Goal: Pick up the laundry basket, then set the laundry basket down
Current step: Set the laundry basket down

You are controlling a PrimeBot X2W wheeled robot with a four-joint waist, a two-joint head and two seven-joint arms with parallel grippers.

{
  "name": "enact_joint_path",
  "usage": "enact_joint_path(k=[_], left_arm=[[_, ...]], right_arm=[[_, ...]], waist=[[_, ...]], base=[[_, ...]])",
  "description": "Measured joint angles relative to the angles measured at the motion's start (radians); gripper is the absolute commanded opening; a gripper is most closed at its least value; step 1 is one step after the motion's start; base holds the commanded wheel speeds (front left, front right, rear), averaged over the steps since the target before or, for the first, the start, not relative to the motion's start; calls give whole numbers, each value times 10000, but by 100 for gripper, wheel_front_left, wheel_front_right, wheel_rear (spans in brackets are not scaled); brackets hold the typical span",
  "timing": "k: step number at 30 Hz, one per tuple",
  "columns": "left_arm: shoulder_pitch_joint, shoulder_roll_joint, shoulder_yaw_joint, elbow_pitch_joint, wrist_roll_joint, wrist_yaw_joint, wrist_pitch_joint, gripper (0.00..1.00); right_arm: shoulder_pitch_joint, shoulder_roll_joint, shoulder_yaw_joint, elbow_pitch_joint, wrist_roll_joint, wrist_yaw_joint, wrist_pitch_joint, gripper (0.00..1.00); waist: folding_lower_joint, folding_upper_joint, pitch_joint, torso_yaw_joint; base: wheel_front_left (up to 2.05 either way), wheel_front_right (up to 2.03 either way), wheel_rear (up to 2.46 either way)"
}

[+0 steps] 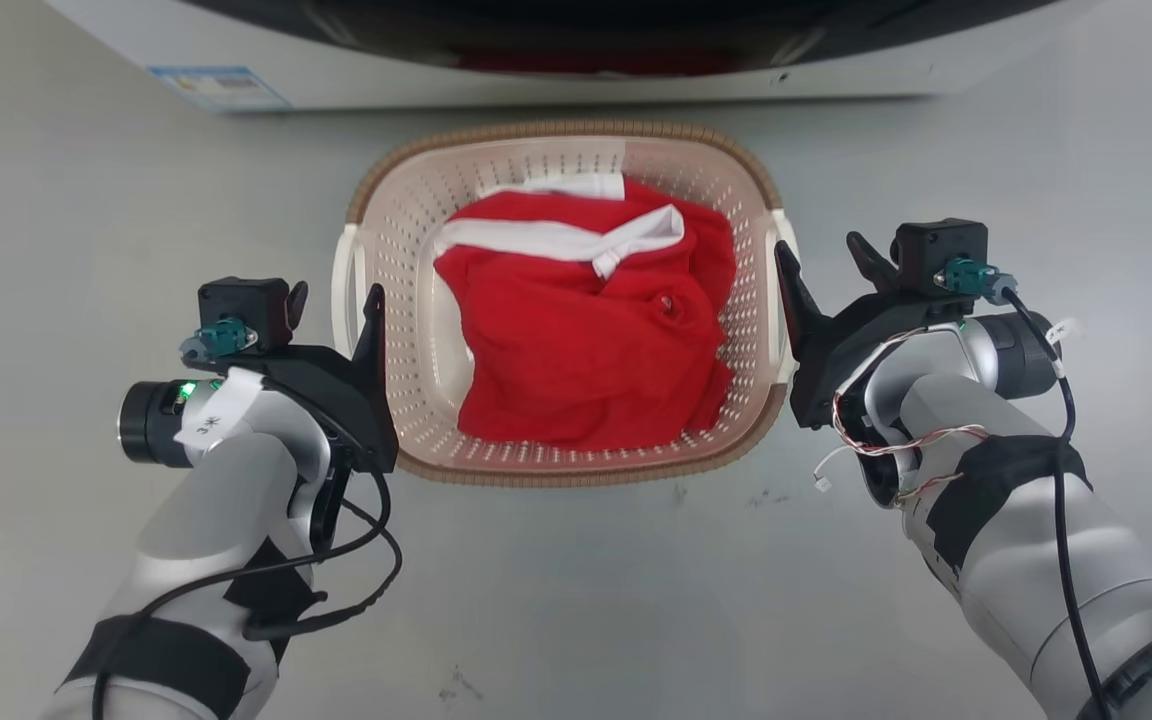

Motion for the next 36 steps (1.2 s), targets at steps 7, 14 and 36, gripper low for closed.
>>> enact_joint_path(k=[7,14,36], left_arm=[[510,244,309,-449,-134,-58,-4,100],[1377,510,786,-1181,-132,92,-4,100],[5540,706,1964,-4441,867,750,-4,100]], right_arm=[[315,-4,-134,-92,31,186,-77,100],[672,8,-556,-546,67,270,-77,100],[4077,-71,-1837,-2654,-537,-84,-79,100]], waist=[[0,0,-971,-50],[-1,0,-1985,-100],[-1,-1,-5236,-323]], base=[[0,0,0],[0,0,0],[0,0,0]])
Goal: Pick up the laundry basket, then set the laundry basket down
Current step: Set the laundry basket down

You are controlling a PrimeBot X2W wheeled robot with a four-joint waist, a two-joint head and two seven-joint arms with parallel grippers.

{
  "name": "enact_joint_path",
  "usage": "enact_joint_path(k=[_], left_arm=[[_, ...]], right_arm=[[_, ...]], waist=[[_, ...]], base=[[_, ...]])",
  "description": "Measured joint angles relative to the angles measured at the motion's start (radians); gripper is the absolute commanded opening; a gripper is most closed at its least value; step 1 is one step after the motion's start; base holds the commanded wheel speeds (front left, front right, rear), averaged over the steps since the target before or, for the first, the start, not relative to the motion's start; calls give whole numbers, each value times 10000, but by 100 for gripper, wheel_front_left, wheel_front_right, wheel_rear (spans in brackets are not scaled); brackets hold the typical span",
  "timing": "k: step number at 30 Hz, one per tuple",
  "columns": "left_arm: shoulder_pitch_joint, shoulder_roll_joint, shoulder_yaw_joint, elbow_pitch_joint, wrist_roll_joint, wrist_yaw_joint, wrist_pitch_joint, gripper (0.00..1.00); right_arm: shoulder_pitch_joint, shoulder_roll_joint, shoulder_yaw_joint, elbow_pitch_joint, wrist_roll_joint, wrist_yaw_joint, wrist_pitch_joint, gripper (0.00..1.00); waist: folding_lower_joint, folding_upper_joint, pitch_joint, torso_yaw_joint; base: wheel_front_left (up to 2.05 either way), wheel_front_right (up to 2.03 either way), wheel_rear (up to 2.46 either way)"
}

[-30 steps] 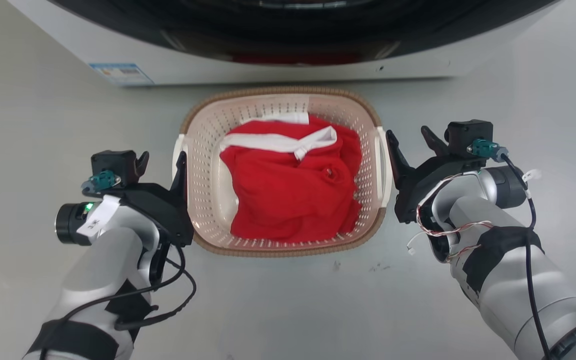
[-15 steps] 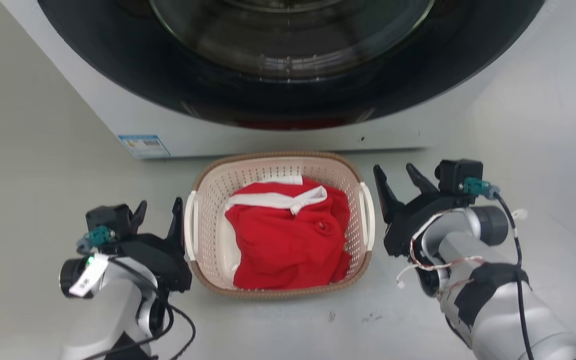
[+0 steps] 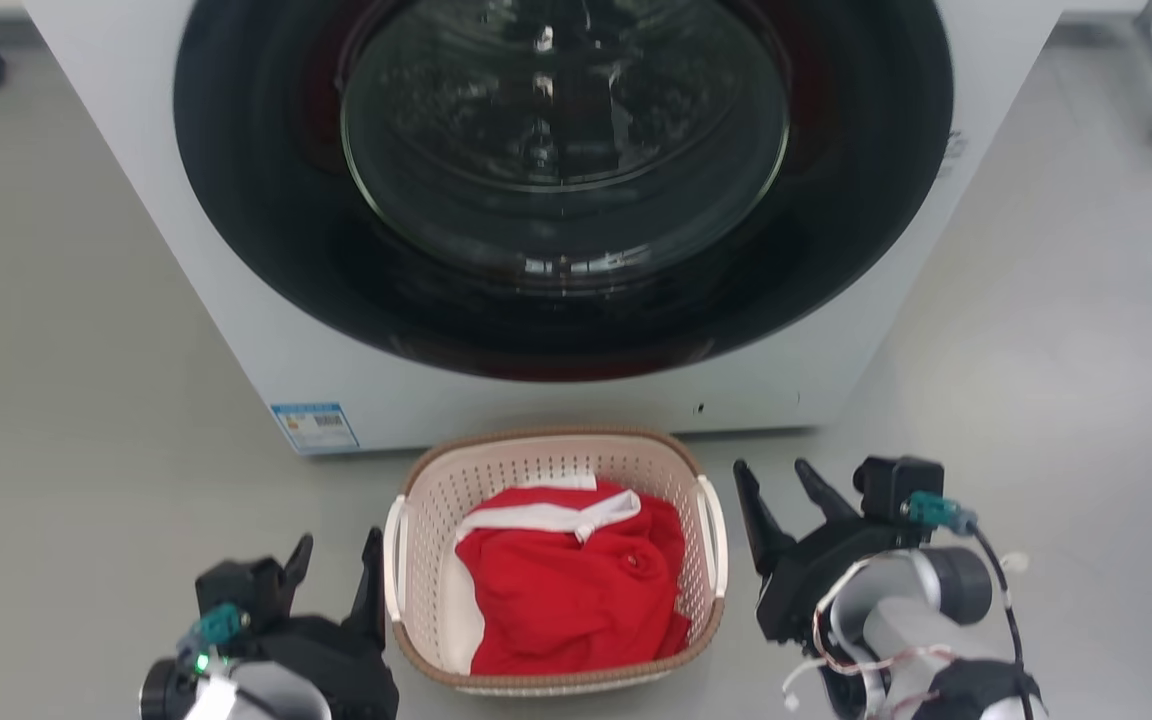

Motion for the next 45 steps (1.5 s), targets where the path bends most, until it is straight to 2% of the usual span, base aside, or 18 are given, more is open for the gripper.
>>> enact_joint_path(k=[10,21,30,45], left_arm=[[1906,82,466,-1392,397,265,0,100],[4171,138,1007,-3555,1022,522,0,100],[5269,65,1471,-4893,1436,614,0,100],[6112,-159,1866,-6320,2127,692,0,100]], right_arm=[[1891,-234,-297,-1216,-690,-222,2,100],[4157,-723,-997,-3352,-1519,-704,2,100],[5472,-1024,-1664,-5005,-2288,-888,2,100],[6516,-1172,-2721,-7078,-3561,-976,0,100]], waist=[[0,-1,-1342,-30],[0,0,-2585,-26],[1,1,-2859,-56],[2,1,-2729,-97]], base=[[0,0,0],[0,0,0],[0,0,0],[0,0,0]])
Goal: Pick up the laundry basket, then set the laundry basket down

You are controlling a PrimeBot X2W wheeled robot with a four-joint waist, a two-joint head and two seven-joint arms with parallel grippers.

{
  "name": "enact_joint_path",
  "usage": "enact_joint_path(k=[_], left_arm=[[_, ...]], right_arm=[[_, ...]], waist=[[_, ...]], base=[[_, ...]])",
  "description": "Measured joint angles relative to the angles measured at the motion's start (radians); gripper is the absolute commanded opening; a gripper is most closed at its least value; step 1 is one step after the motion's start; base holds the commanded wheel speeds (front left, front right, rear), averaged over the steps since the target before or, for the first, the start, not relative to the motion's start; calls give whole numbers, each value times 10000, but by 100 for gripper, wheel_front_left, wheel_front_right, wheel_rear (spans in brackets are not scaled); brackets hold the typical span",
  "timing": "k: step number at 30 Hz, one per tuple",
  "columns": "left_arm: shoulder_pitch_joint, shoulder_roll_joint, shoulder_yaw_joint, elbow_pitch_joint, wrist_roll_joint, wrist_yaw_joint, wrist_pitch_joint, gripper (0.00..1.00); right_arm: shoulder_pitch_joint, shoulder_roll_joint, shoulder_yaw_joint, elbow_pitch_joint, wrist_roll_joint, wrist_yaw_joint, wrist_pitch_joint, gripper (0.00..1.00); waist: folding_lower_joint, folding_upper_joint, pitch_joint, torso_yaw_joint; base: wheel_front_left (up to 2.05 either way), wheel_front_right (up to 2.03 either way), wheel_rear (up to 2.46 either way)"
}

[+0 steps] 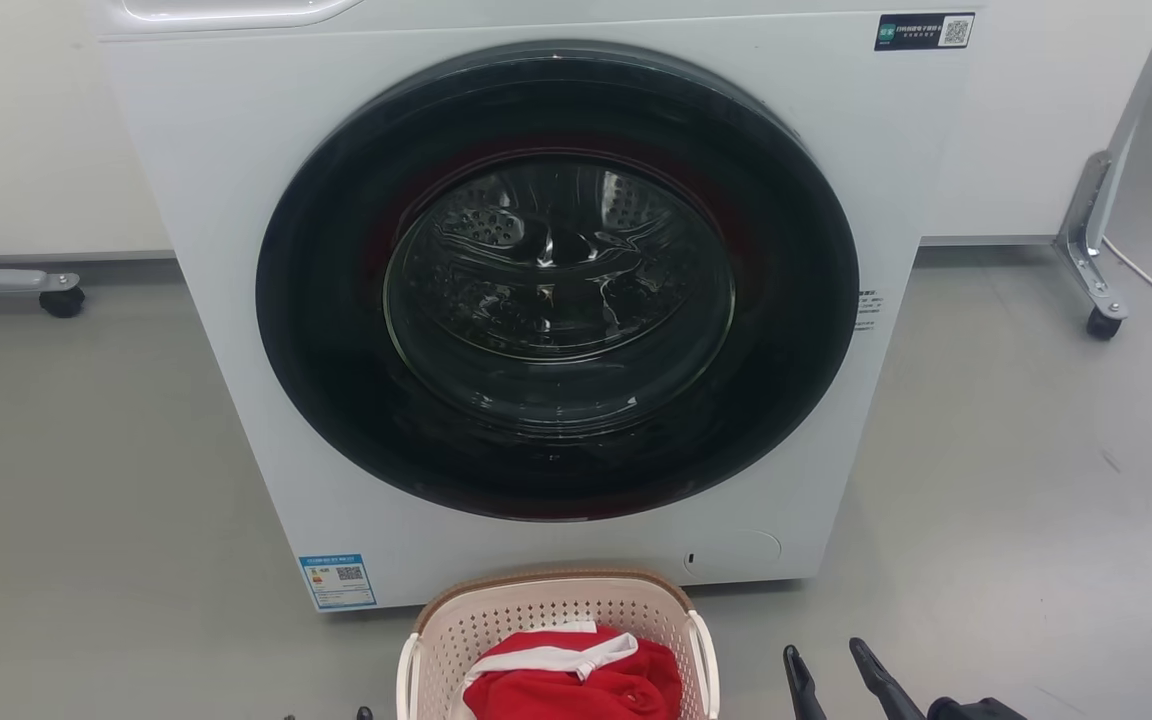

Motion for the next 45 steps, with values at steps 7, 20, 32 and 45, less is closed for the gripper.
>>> enact_joint_path(k=[7,20,32,45], left_arm=[[43,-67,293,-376,341,8,0,100],[166,-151,523,-700,610,10,0,100],[166,-238,539,-800,903,10,0,100],[203,-288,552,-571,984,8,15,0]], right_arm=[[416,2,-662,-556,-483,-2,-15,100],[662,270,-1283,-995,-1170,-2,-29,100],[847,418,-1513,-1187,-1553,-4,-29,100],[909,543,-1601,-938,-1687,0,17,0]], waist=[[0,0,101,-35],[0,1,242,-57],[0,1,307,-39],[1,1,356,-8]], base=[[0,0,0],[0,0,0],[0,0,0],[0,0,0]])
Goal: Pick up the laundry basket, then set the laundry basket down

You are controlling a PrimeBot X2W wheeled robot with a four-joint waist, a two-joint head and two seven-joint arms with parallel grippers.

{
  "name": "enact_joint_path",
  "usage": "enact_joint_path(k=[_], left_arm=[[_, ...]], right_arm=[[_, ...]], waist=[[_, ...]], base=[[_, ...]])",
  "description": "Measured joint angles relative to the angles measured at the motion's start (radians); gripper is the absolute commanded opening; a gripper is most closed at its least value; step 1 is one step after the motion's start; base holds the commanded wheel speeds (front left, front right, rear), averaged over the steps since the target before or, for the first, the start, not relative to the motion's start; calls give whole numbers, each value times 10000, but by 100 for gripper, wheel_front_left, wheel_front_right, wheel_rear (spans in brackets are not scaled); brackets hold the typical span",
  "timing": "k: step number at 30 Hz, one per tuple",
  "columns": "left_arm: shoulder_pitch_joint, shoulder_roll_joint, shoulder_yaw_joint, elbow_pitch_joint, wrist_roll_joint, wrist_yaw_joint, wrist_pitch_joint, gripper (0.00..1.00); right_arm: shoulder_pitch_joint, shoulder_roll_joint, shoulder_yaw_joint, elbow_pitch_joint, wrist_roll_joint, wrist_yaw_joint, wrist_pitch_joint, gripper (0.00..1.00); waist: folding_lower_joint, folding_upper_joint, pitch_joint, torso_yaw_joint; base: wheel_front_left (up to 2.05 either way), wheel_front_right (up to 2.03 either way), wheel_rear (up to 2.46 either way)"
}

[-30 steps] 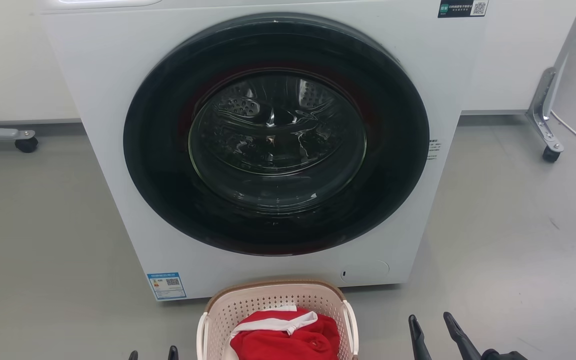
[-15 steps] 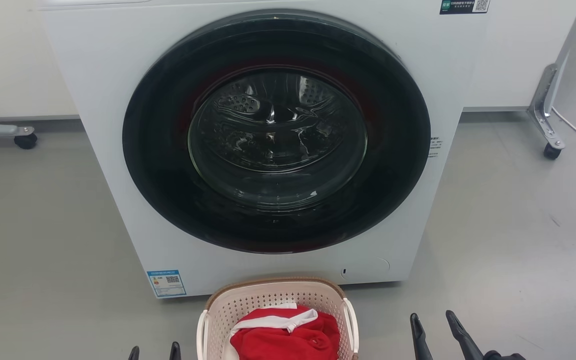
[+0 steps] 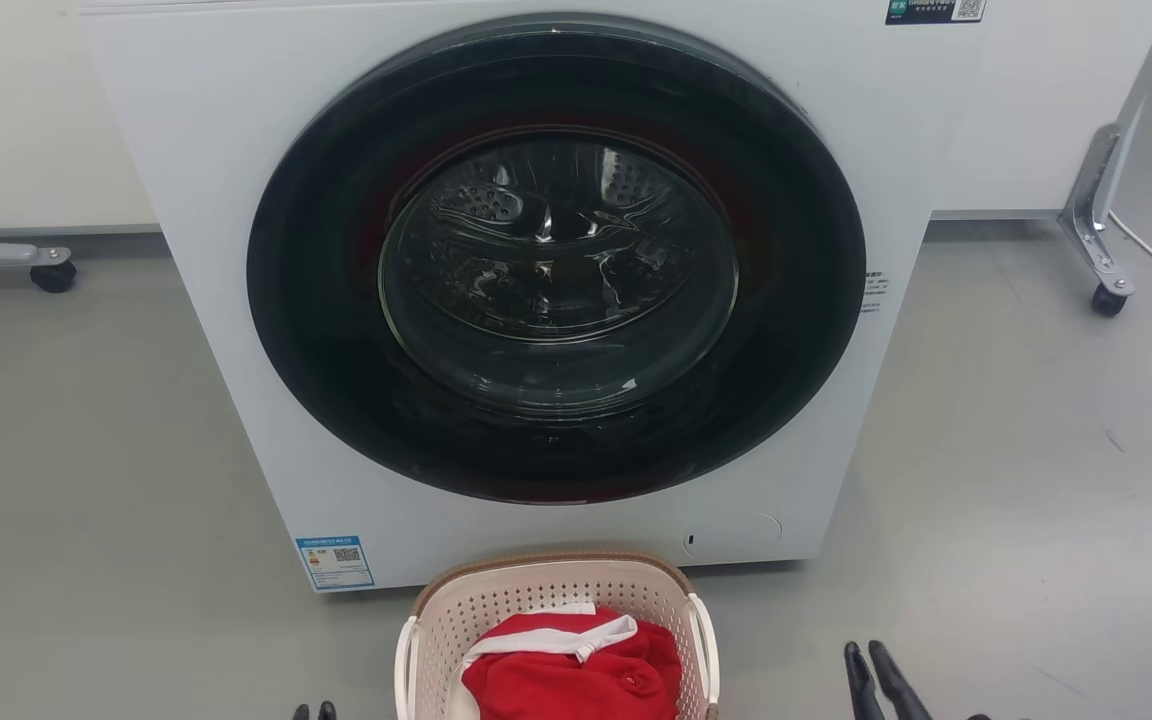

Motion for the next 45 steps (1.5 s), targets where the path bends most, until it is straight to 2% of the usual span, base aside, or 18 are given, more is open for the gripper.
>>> enact_joint_path(k=[7,45], left_arm=[[6,-71,27,382,-100,-25,92,0],[-855,-253,1212,1072,-4941,-986,1517,0]], right_arm=[[313,36,-56,368,150,25,92,0],[-118,384,-2119,717,4926,941,1532,0]], waist=[[-1,0,12,3],[0,-1,181,108]], base=[[0,0,0],[0,0,0]])
